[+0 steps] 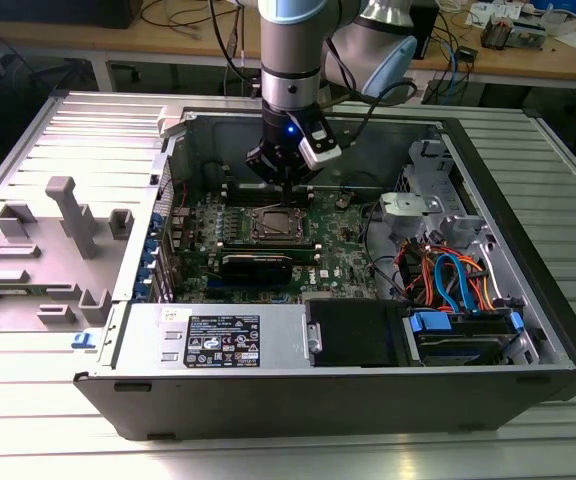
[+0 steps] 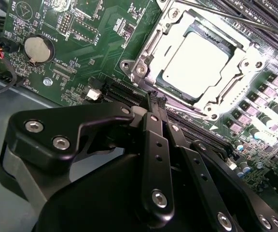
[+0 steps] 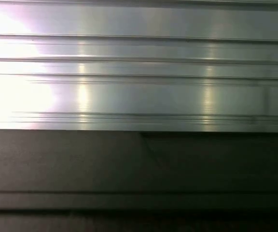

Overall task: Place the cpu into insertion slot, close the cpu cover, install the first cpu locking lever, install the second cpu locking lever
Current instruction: 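Install the first cpu locking lever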

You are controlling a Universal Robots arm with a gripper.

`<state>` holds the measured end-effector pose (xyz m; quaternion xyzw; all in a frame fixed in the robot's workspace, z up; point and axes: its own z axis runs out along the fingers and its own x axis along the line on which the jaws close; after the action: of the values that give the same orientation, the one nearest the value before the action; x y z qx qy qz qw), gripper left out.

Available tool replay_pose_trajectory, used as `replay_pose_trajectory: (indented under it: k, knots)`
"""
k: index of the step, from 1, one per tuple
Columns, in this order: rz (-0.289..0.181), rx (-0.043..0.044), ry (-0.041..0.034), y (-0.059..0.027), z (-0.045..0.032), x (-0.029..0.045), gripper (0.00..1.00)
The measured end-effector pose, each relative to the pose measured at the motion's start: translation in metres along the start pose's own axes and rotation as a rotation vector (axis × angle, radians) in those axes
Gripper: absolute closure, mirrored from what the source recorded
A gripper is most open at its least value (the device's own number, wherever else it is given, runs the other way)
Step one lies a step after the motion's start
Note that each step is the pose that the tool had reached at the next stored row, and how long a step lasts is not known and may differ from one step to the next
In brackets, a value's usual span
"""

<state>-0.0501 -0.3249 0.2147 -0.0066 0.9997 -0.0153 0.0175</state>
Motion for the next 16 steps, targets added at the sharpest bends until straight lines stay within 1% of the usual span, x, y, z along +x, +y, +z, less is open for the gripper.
replay_pose_trajectory:
  k: [6,10,16]
  knots:
    - [0.000,-0.0018,-0.0012,0.0005,-0.0001,-0.0004,0.89]
    - [0.001,-0.0052,-0.0032,0.0015,-0.0041,-0.0012,0.89]
    - [0.000,-0.0037,-0.0025,0.0001,-0.0049,-0.0011,0.89]
